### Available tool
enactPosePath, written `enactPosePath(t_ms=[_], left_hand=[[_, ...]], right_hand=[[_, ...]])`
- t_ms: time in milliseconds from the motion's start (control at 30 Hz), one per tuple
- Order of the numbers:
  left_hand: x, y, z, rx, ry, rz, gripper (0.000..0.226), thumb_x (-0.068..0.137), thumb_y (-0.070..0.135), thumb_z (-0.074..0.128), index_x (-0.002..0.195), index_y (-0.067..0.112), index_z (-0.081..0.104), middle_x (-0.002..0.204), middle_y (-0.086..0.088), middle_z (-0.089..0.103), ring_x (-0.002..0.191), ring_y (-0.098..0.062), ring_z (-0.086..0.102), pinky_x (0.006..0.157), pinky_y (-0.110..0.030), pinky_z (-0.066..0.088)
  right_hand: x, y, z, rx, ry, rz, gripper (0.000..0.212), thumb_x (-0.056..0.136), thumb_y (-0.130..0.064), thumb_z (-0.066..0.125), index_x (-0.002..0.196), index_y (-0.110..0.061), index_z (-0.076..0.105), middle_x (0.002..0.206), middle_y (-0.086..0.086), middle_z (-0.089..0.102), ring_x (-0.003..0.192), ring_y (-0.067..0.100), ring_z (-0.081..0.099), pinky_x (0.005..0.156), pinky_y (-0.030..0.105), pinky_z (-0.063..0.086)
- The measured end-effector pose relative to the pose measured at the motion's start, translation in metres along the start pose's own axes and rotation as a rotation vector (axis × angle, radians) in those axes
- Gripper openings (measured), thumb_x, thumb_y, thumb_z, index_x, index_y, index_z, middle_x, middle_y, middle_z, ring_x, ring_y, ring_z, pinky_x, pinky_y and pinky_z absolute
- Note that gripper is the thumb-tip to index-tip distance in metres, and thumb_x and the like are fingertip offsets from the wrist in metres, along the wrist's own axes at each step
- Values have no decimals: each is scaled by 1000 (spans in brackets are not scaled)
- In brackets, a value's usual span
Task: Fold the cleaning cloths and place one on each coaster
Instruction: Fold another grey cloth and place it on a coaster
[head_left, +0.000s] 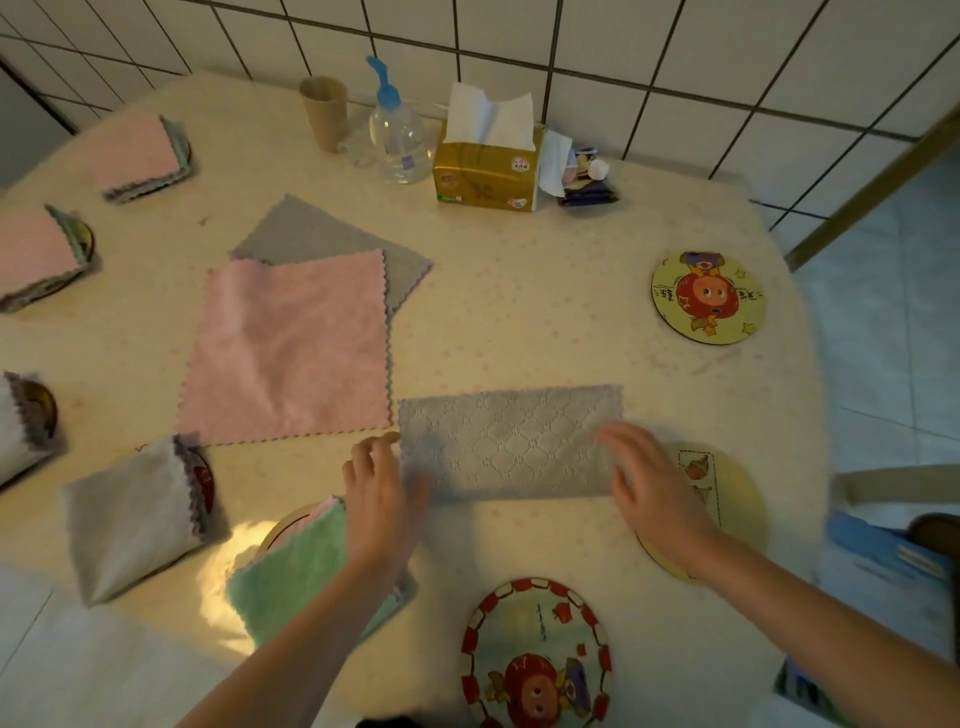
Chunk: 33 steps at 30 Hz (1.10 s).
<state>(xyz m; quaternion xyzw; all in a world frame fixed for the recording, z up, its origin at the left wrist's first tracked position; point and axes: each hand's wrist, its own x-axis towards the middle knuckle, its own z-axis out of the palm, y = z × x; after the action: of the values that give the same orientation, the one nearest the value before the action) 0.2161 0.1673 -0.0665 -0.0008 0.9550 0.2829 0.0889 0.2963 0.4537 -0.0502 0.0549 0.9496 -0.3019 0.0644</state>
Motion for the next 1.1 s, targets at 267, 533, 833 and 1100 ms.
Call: enactPosePath(t_ms=[267, 533, 833, 1100], left_hand=[[-32, -7, 37, 560, -303, 783, 62, 82, 18, 47, 143, 14, 40, 149, -1, 40, 138, -21, 34, 105, -44, 41], [-17, -15, 8, 663, -272, 744, 87, 46, 6, 85, 128, 11, 56, 124, -7, 59, 115, -29, 55, 81, -36, 55], [8, -12, -7, 748, -218, 905, 50, 48, -3, 80, 95, 9, 66, 94, -7, 63, 80, -26, 60, 59, -34, 51], [13, -10, -41, 844, -42, 953, 19, 67, 0, 70, 80, 13, 65, 83, -5, 59, 79, -27, 59, 87, -43, 48]], right_hand=[[-30, 15, 25, -597, -180, -306, 105, 36, 15, 80, 134, -7, 48, 140, 7, 49, 131, 23, 36, 99, 33, 36], [-15, 11, 16, -700, -216, -359, 80, 44, 3, 84, 119, -5, 58, 120, 11, 59, 110, 27, 57, 85, 38, 53], [2, 10, 11, -717, -181, -427, 64, 44, 7, 81, 102, -10, 59, 102, 7, 59, 93, 25, 56, 72, 34, 51], [-44, -10, -8, -638, -108, -616, 73, 52, 9, 77, 120, -8, 57, 99, 10, 58, 89, 23, 51, 61, 31, 52]])
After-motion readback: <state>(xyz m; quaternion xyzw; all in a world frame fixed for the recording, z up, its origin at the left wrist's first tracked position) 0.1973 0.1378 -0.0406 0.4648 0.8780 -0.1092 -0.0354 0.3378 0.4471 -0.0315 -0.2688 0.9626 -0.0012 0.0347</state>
